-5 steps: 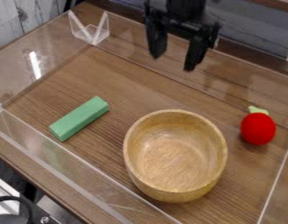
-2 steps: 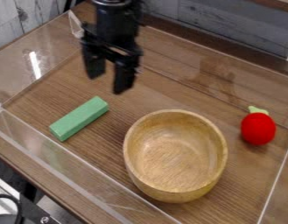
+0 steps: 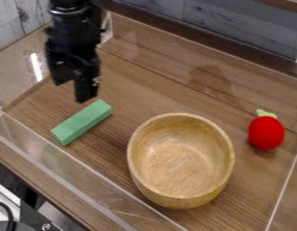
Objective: Put the green block into the wooden bowl
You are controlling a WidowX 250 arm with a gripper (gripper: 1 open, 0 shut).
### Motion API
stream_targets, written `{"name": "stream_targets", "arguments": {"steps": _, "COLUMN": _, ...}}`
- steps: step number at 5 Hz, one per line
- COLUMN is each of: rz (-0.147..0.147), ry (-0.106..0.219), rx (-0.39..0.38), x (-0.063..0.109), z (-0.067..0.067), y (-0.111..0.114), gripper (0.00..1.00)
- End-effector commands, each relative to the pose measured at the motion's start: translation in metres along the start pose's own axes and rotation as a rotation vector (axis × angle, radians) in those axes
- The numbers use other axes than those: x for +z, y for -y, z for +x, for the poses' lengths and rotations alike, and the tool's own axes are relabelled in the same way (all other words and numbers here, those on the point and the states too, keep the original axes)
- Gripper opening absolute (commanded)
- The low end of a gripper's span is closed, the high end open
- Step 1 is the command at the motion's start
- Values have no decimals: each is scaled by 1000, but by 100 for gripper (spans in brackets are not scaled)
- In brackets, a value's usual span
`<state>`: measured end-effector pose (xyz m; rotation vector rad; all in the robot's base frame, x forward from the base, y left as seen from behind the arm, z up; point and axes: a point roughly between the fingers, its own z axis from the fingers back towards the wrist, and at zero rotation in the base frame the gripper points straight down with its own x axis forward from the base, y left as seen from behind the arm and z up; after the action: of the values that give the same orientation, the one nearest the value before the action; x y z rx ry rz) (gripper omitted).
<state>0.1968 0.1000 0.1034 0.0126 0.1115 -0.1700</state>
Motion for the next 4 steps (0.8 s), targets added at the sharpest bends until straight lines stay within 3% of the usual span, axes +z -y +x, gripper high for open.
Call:
{"name": "stream_targets", "arguments": {"steps": 1, "rz": 43, "ry": 33, "rx": -4, "x": -2, "z": -13, "y": -13, "gripper": 100}}
{"name": "stream_targets", "arguments": {"steps": 2, "rz": 48, "ry": 44, "rx": -3, "x": -15, "z": -15, "y": -20, "gripper": 100}}
{"name": "stream_targets", "arguments": {"steps": 4, "rz": 17, "ry": 52, "rx": 5, "x": -35, "z": -14, "y": -18, "gripper": 100}}
